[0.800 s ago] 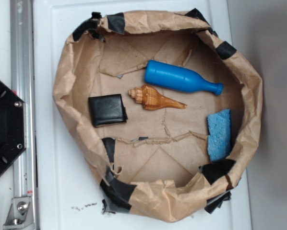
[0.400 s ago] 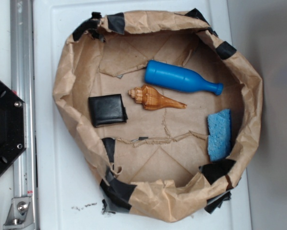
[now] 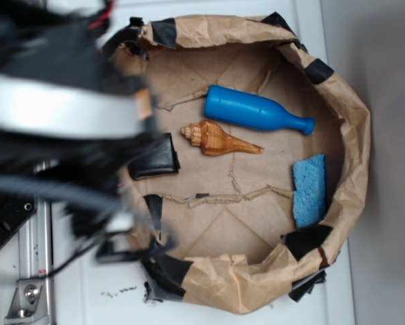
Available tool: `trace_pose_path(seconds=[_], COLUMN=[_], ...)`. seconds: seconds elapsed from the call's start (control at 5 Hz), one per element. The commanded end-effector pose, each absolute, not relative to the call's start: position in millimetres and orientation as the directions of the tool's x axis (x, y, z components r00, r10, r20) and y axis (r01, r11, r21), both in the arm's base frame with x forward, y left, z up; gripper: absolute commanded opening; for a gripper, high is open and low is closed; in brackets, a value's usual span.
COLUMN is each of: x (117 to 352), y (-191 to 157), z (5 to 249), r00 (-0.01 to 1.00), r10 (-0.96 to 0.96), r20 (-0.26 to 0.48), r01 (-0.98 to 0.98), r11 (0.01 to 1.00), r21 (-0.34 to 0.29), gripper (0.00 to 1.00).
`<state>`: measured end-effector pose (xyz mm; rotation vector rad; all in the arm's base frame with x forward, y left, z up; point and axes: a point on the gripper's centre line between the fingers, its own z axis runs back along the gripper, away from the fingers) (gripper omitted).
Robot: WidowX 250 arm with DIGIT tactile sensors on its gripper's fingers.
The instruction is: Grab the shell.
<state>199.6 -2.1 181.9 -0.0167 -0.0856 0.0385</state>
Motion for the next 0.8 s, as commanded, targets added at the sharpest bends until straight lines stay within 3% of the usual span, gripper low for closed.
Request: trace_pose_path(seconds=[0.0,0.2,0.6], x=[241.7,253.2,263.8], y=[26.2,32.8,21.7], z=[111.3,77.3,37.9], r00=[0.998,0.993,0.993], r10=[0.068,0.099,0.046], r20=[-0.008,-0.056,-0.112], r01=[-0.068,-0.094,-0.035], r11=[0.995,0.991,0.994], r21=[0.070,0.094,0.103], gripper=[1.00,1.00,1.00])
